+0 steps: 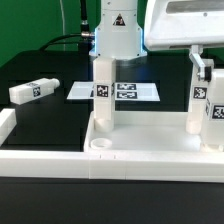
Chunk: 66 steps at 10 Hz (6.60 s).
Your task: Assemble desk
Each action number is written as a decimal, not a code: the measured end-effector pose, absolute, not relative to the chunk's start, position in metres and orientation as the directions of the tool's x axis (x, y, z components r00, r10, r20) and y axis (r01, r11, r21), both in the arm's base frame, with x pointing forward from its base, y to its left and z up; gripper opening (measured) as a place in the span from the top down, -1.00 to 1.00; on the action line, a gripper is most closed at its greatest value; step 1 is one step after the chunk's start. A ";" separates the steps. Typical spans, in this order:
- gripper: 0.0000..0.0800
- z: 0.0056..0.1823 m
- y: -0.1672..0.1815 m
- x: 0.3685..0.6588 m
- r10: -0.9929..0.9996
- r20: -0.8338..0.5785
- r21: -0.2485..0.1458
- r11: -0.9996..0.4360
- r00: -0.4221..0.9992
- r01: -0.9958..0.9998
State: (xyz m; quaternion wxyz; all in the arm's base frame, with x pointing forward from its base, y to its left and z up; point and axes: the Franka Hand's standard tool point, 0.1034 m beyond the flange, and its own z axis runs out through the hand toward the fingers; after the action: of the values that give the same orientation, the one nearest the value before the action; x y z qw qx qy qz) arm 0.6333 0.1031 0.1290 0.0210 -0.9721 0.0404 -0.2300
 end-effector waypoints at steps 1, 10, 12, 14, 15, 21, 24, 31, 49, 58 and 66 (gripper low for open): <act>0.27 0.129 0.103 0.633 -0.088 0.445 -0.059 -0.996 0.891 -0.069; -0.62 0.159 0.098 0.650 -0.101 0.426 -0.080 -0.994 0.899 -0.073; -0.62 0.155 0.098 0.647 -0.101 0.391 -0.080 -0.994 0.915 -0.076; -0.62 0.152 0.098 0.644 -0.101 0.340 -0.080 -0.994 0.935 -0.078; -0.62 0.147 0.098 0.643 -0.101 0.234 -0.081 -0.993 0.967 -0.084; -0.62 0.141 0.091 0.641 -0.106 0.038 -0.081 -0.991 0.994 -0.102; -0.62 0.136 0.093 0.640 -0.117 0.032 -0.079 -0.990 0.993 -0.114; 0.06 0.127 0.100 0.643 -0.125 0.027 -0.075 -0.990 0.992 -0.123; 0.27 0.124 0.095 0.642 -0.967 -0.054 -0.060 -0.248 0.251 -0.967; -0.60 0.124 0.100 0.640 -0.902 -0.046 -0.058 -0.427 0.430 -0.902; -0.62 0.126 0.099 0.639 -0.522 -0.003 -0.033 -0.853 0.853 -0.522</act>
Offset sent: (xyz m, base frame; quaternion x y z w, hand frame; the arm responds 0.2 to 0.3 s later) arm 0.0000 0.0000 0.0000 0.0000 0.0000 0.0000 1.0000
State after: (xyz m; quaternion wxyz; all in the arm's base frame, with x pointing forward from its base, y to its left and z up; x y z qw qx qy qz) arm 0.6389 0.0992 0.1256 0.0165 -0.9624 0.2711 -0.0030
